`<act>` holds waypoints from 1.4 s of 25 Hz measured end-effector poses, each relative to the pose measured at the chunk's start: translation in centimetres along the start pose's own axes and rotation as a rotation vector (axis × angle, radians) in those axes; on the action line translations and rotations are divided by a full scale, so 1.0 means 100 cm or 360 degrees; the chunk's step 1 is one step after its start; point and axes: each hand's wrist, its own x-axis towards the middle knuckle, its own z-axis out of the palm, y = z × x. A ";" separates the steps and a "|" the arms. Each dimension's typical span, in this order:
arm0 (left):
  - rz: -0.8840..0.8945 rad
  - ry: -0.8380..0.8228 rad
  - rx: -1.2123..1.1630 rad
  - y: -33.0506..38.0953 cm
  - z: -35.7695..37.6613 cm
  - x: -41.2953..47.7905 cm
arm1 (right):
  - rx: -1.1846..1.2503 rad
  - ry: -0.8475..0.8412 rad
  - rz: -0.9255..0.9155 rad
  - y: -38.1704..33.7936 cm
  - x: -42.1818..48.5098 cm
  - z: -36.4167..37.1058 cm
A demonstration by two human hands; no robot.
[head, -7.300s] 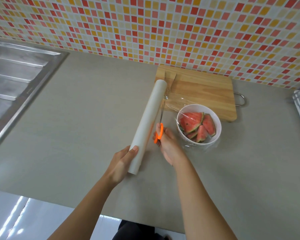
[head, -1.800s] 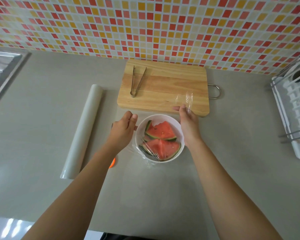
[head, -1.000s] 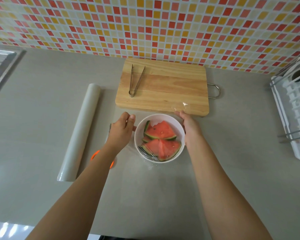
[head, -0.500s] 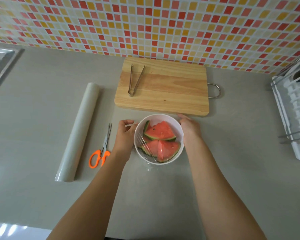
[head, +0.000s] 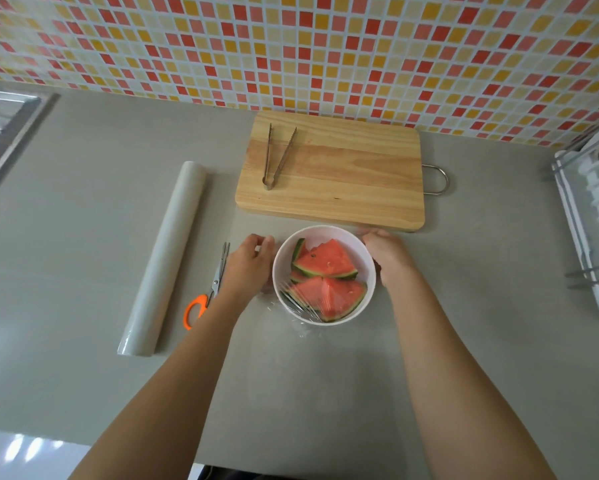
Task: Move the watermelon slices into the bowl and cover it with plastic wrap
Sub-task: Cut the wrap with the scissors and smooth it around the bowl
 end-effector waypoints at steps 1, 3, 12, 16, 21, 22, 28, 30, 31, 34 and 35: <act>-0.0017 -0.0025 0.0029 0.000 -0.002 0.002 | -0.0055 -0.0100 0.0036 -0.001 0.001 -0.004; 0.0006 -0.0071 0.0124 -0.002 -0.004 0.001 | 0.0007 -0.0314 0.0184 0.000 0.004 -0.015; -0.0596 0.0093 -0.0599 -0.016 -0.001 -0.027 | 0.0417 -0.0387 0.0140 0.033 -0.011 -0.024; -0.0691 0.0238 -0.0814 -0.013 0.022 -0.059 | 0.0192 -0.0159 -0.0060 0.047 -0.015 -0.001; -0.0730 0.0567 -0.0912 0.009 0.037 -0.066 | 0.0364 0.0069 -0.0092 0.039 -0.012 -0.008; -0.0728 0.0632 -0.0929 0.013 0.039 -0.066 | 0.0361 0.0083 -0.0060 0.039 -0.011 -0.009; -0.0700 0.0821 -0.0967 0.020 0.037 -0.057 | 0.0307 0.0112 -0.0012 0.038 -0.007 -0.006; -0.0704 0.0772 -0.1029 0.015 0.036 -0.056 | 0.0268 0.0117 -0.0046 0.036 -0.006 -0.007; -0.0689 0.0761 -0.1051 0.013 0.036 -0.056 | 0.0241 0.0117 -0.0065 0.035 -0.006 -0.007; -0.0593 0.0767 -0.0969 0.007 0.036 -0.057 | 0.0130 0.0119 -0.0082 0.034 -0.006 -0.004; -0.0565 0.0776 -0.0919 0.005 0.036 -0.056 | 0.0109 0.0130 -0.0082 0.035 -0.006 -0.003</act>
